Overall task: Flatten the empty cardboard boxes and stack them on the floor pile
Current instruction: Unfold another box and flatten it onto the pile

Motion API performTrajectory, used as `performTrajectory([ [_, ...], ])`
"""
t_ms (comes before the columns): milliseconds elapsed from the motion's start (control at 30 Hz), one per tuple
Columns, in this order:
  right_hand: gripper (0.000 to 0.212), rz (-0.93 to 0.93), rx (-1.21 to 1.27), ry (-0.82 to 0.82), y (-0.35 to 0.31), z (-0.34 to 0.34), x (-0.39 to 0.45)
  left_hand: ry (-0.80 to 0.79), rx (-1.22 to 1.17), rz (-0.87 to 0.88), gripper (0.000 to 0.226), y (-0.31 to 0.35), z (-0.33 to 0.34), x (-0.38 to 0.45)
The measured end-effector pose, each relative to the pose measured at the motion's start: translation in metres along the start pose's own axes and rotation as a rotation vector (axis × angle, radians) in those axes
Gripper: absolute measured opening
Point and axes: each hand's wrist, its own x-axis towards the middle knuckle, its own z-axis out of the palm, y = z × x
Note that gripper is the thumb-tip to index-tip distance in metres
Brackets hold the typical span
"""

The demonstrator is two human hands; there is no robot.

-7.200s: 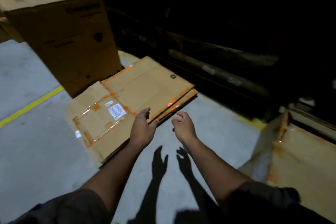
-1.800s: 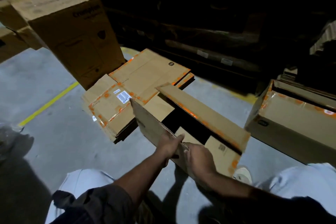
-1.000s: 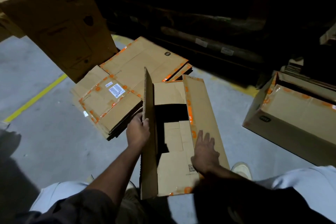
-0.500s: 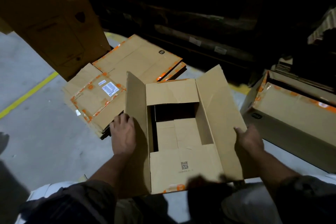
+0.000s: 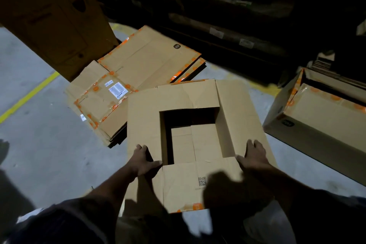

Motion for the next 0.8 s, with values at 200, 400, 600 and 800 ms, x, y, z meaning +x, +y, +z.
performTrajectory([
  [200,0.109,-0.061,-0.073,-0.153,-0.008,-0.005,-0.018,-0.043,0.192,0.010,0.132,0.013,0.014,-0.009],
  [400,0.039,-0.280,-0.242,-0.035,-0.032,-0.011,-0.048,-0.052,0.514,0.401,0.099,0.068,0.046,-0.039],
  [600,0.034,-0.272,0.066,-0.211,-0.039,-0.055,-0.071,-0.080,0.447,0.424,0.051,0.096,0.033,-0.068],
  [800,0.025,-0.269,0.212,0.473,-0.042,-0.100,-0.072,0.134,0.320,0.549,0.046,0.112,-0.018,-0.099],
])
